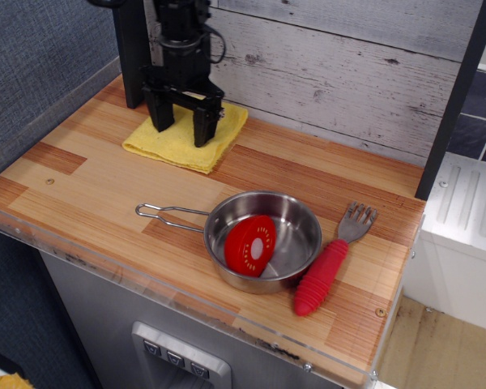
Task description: Move the yellow cloth to the back left of the table
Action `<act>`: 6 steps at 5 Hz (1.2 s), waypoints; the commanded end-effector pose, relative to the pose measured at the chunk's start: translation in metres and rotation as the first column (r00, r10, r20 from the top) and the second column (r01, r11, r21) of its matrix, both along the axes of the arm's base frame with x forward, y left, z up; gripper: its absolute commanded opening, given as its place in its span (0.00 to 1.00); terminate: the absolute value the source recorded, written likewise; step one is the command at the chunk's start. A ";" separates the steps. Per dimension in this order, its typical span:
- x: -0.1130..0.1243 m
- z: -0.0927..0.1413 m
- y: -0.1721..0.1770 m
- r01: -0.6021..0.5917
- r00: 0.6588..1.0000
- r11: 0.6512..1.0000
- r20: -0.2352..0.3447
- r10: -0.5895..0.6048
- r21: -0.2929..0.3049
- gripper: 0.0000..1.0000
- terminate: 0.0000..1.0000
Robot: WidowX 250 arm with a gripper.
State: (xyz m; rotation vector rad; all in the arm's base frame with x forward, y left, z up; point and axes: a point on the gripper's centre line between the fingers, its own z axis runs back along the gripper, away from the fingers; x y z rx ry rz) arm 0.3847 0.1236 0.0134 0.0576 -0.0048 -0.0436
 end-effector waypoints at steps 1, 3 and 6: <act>0.021 0.032 -0.003 0.013 0.996 0.999 0.086 -0.011 -0.032 1.00 0.00; 0.017 0.073 -0.011 0.024 0.982 0.995 0.188 -0.005 -0.100 1.00 0.00; -0.035 0.119 -0.030 0.051 0.977 0.998 0.210 -0.042 -0.033 1.00 0.00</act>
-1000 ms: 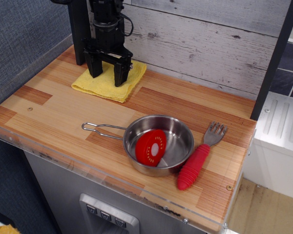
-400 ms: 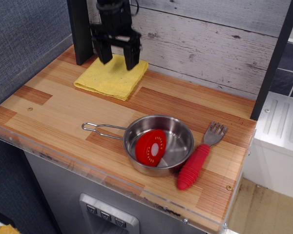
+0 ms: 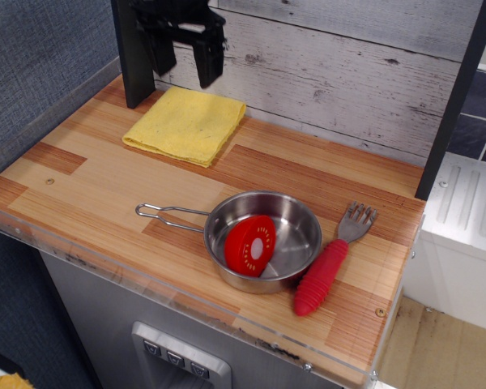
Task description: Move the yellow cloth to the back left of the table
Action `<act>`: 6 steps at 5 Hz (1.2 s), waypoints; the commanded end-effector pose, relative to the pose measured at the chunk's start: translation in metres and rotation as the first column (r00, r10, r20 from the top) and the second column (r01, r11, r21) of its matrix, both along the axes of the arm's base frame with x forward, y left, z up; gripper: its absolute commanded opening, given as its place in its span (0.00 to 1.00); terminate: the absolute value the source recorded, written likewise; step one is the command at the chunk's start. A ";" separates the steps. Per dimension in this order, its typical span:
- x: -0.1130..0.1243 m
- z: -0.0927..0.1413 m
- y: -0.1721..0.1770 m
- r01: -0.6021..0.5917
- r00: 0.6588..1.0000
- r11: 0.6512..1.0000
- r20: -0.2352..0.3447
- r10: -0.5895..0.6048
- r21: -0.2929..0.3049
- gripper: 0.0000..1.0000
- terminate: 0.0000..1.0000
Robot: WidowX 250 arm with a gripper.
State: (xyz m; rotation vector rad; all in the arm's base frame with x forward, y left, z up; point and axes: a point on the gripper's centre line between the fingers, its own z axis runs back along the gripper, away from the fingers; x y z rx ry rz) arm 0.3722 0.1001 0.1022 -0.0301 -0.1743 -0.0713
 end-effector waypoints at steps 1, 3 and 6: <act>-0.047 0.031 -0.017 -0.033 0.999 0.995 0.026 0.031 0.095 1.00 0.00; -0.070 0.033 -0.043 -0.043 0.999 0.992 0.036 0.038 0.120 1.00 0.00; -0.081 0.021 -0.049 -0.029 0.999 0.997 -0.040 0.032 0.071 1.00 0.00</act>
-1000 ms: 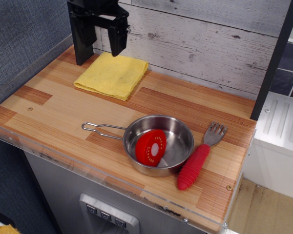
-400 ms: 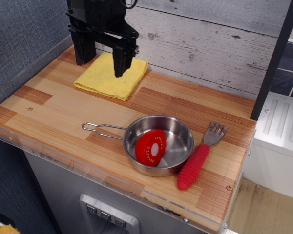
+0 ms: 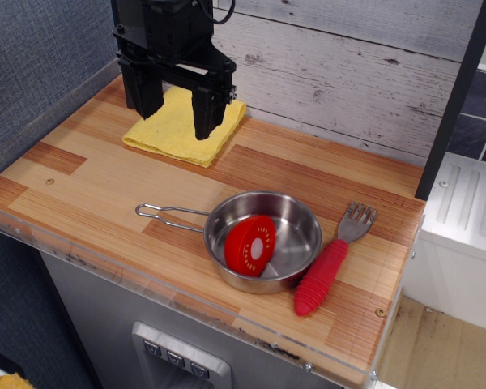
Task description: Move the yellow cloth to the back left of the table
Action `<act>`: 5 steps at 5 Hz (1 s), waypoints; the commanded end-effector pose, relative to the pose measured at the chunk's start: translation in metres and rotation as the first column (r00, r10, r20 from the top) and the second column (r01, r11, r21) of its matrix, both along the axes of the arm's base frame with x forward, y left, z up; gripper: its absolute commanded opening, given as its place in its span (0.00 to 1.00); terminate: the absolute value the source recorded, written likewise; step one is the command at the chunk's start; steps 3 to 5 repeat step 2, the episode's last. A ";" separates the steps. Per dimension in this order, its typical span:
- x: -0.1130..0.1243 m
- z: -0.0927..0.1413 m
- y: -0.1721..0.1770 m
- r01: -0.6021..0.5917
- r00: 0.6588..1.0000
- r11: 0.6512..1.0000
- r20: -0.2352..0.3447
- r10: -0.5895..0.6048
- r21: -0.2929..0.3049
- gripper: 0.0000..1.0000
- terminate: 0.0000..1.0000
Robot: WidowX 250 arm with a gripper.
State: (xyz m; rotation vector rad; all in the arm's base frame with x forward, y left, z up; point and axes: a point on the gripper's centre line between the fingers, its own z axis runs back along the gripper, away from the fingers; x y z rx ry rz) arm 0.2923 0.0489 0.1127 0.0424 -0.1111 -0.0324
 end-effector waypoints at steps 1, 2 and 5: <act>-0.001 0.011 0.002 0.014 1.000 1.000 0.020 -0.014 0.000 1.00 0.00; -0.001 0.011 0.002 0.014 1.000 1.000 0.020 -0.014 0.000 1.00 1.00; -0.001 0.011 0.002 0.014 1.000 1.000 0.020 -0.014 0.000 1.00 1.00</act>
